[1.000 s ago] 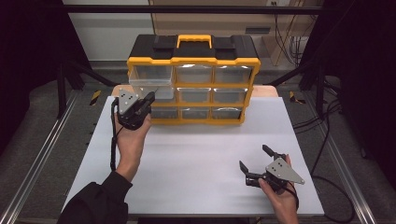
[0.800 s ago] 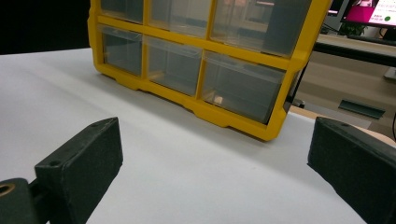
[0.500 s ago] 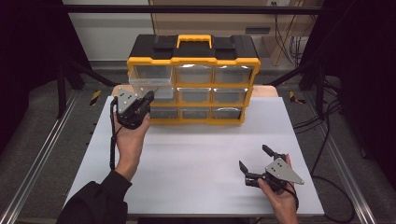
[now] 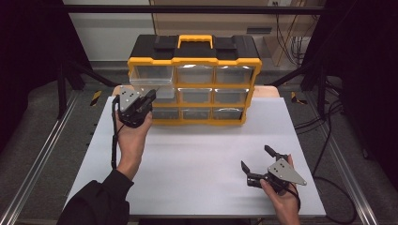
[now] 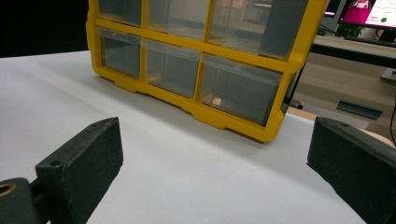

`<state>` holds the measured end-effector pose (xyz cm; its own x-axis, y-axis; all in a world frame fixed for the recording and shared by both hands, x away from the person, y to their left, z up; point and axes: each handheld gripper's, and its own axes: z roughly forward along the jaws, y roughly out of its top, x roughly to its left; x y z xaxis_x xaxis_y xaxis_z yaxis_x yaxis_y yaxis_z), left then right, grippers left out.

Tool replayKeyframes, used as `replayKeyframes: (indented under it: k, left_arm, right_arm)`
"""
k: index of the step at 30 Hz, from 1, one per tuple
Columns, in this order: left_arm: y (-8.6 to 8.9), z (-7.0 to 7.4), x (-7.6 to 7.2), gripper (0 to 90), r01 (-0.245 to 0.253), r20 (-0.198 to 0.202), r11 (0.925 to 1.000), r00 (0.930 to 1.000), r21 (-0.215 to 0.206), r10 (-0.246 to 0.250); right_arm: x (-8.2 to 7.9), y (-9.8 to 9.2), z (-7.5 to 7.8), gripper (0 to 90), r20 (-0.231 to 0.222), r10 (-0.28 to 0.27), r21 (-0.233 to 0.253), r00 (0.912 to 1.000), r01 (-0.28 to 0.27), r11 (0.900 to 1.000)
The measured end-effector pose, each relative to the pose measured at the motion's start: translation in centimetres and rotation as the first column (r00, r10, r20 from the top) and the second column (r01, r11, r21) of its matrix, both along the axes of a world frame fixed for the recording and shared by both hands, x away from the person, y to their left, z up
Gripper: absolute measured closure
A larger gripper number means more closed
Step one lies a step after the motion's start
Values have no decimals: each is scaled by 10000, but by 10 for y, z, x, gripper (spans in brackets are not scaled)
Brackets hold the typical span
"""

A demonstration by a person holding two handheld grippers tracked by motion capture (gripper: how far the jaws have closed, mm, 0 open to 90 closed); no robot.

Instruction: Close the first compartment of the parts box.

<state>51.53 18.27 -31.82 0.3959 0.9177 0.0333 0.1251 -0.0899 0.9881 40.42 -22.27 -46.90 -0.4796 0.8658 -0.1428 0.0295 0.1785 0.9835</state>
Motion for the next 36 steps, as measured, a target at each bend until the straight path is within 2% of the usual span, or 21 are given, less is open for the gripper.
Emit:
replayKeyframes:
  k: [6,14,21,24,27,29,30,32,36]
  left_arm:
    - [0,1,0,896,-95,134,9998,9999,147,93]
    - [0,4,2,896,-76,112,9999,9999,108,75]
    - [-1,7,3,896,-193,51,9992,9998,344,191]
    - [-2,8,3,896,-64,-113,9999,9999,154,66]
    - [-6,9,2,896,-115,55,9993,9999,345,113]
    - [-7,11,3,896,-127,99,9997,9999,220,125]
    - [-7,11,4,896,-150,119,9996,9998,246,147]
    - [-9,12,5,896,-166,249,9981,9996,587,152]
    - [-10,12,6,896,-103,237,9980,9997,630,88]
  right_arm:
    - [0,0,0,29,24,-34,29,10000,34,10000]
    - [1,-2,1,24,222,-260,84,9994,259,9996]
    - [-1,-3,3,30,349,-399,225,9986,391,9990]
    - [-1,-3,3,30,345,-341,200,9988,334,9992]
    - [0,-3,2,29,318,-323,208,9990,316,9993]
    - [-1,-3,3,25,301,-326,277,9990,318,9991]
    - [-1,-3,3,23,278,-329,303,9991,320,9990]
    - [-1,-3,2,23,271,-338,267,9991,331,9991]
    - [1,-3,2,23,277,-334,257,9991,327,9991]
